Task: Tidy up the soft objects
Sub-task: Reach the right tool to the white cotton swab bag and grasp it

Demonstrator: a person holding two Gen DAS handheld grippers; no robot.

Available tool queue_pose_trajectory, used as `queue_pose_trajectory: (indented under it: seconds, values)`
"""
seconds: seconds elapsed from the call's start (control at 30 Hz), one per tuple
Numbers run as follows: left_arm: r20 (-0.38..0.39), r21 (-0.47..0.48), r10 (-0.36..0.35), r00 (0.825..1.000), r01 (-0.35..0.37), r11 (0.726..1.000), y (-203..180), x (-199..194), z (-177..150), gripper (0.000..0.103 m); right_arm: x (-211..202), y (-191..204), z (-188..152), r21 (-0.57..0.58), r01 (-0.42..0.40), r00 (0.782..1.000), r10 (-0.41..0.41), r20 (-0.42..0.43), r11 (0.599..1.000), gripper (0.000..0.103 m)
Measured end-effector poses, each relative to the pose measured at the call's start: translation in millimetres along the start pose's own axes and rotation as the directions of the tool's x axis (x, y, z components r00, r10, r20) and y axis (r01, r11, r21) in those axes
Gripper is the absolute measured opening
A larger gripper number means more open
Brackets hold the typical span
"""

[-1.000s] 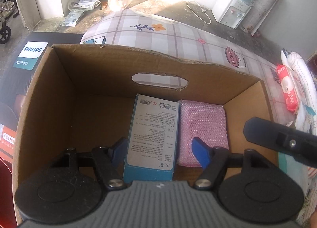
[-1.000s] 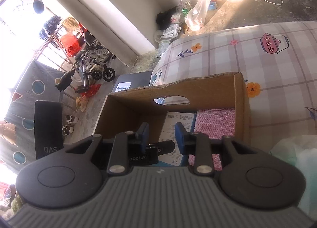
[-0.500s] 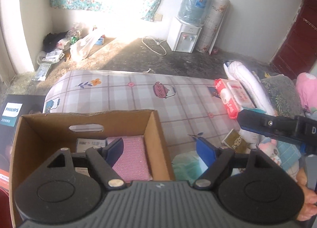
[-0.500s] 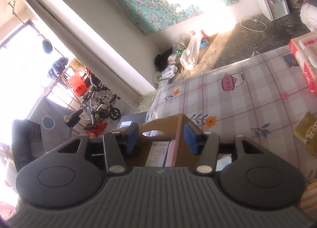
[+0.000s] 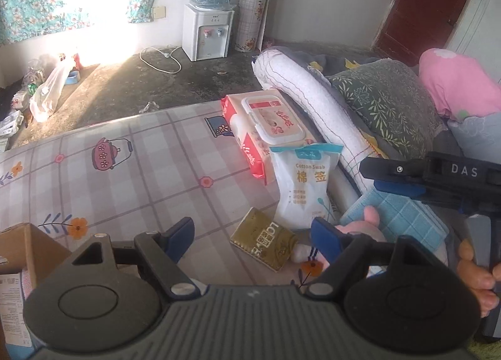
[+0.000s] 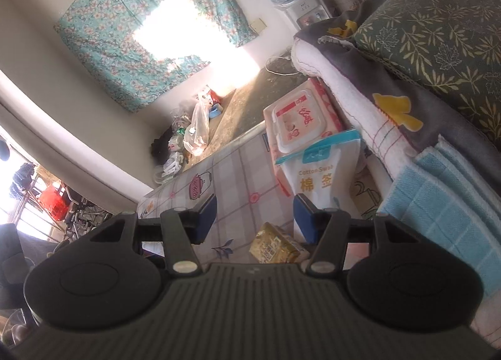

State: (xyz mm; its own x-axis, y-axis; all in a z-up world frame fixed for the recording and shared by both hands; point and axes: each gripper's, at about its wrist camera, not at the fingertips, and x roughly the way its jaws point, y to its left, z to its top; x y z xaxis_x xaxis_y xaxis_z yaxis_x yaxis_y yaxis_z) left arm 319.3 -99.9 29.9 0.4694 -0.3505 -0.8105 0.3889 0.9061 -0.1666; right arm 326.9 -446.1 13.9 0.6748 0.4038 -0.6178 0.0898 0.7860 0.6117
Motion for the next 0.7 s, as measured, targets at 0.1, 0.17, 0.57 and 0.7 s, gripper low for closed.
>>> queue_pose_trajectory:
  seconds: [0.1, 0.17, 0.57, 0.7]
  values:
    - [-0.023, 0.014, -0.012, 1.0, 0.012, 1.0, -20.1, 35.9, 7.9, 0.08, 25.7, -26.8, 11.0, 0.028, 0.038, 0.998, -0.037, -0.042, 0.999, 0.054]
    - [-0.043, 0.013, -0.021, 0.999, 0.022, 1.0, -28.8, 55.7, 11.7, 0.077, 42.3, -38.6, 19.8, 0.042, 0.05, 0.996, -0.047, -0.07, 0.998, 0.054]
    - [-0.168, -0.007, -0.038, 0.985, 0.038, 0.999, -46.1, 143.6, 26.7, 0.061, 126.9, -61.4, 42.3, 0.062, 0.114, 0.973, -0.098, -0.211, 0.992, 0.052]
    - [-0.194, -0.054, -0.063, 0.979, 0.054, 0.997, -40.7, 158.2, 29.7, 0.061, 146.0, -53.1, 43.8, 0.048, 0.118, 0.963, -0.103, -0.248, 0.992, 0.051]
